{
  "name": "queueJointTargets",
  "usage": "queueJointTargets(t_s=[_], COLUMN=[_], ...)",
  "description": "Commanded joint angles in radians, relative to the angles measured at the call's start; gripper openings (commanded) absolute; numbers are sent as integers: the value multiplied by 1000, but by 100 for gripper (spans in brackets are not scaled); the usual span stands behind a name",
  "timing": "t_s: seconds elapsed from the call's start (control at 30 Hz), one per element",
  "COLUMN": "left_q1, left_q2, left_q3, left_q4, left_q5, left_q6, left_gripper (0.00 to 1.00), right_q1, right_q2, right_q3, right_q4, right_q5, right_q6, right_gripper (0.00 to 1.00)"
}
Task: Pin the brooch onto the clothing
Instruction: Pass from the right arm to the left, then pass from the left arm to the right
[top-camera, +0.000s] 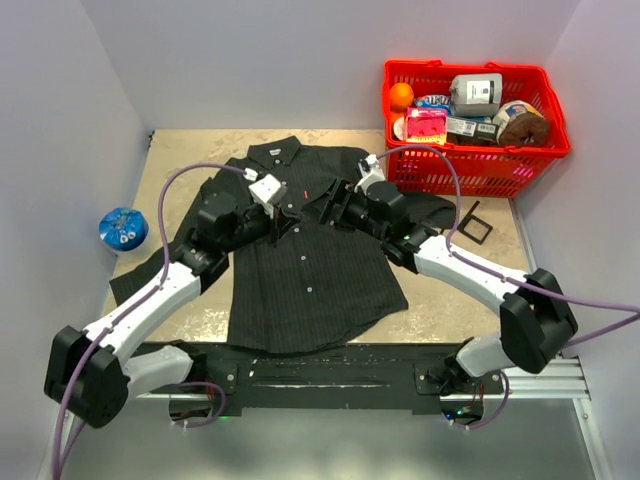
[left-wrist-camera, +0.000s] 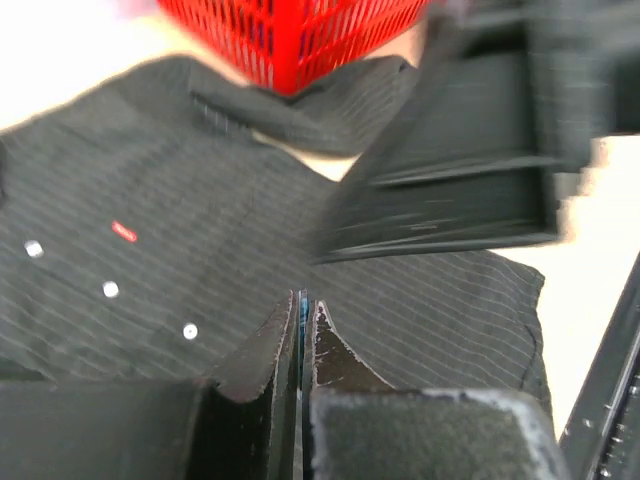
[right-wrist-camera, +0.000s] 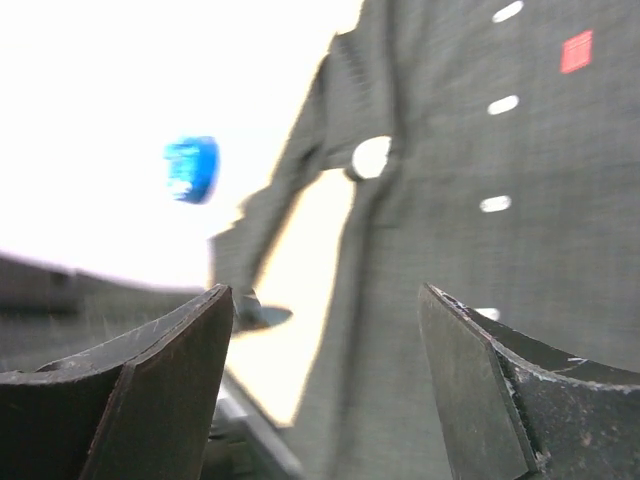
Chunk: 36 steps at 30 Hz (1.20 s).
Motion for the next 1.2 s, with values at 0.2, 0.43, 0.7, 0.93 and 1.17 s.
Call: queueJointTargets(t_s=[0.2,0.43,0.7,0.93,1.17], left_q1=[-120,-149,-195,-299,-340], left_q2=[-90,-92,-88,-30,14], left_q3=[-119,-146,-161,-147,-146], left_q4=[203,244,275,309,284], left_q5=[-329,-391,-467,-540,-581], left_q6=[168,176,182,242,288], left_gripper=[0,0,0,0,1], right_q1=[4,7,24,30,29], right_q2=[63,82,122,144,139], right_q3=[-45,-59,-61,-93,-108], right_q4=[316,338,390,453,442], right_q5=[-114,-126,-146,-162,-152], right_q6=[409,472,519,567,562], right_gripper=[75,74,72,66,47])
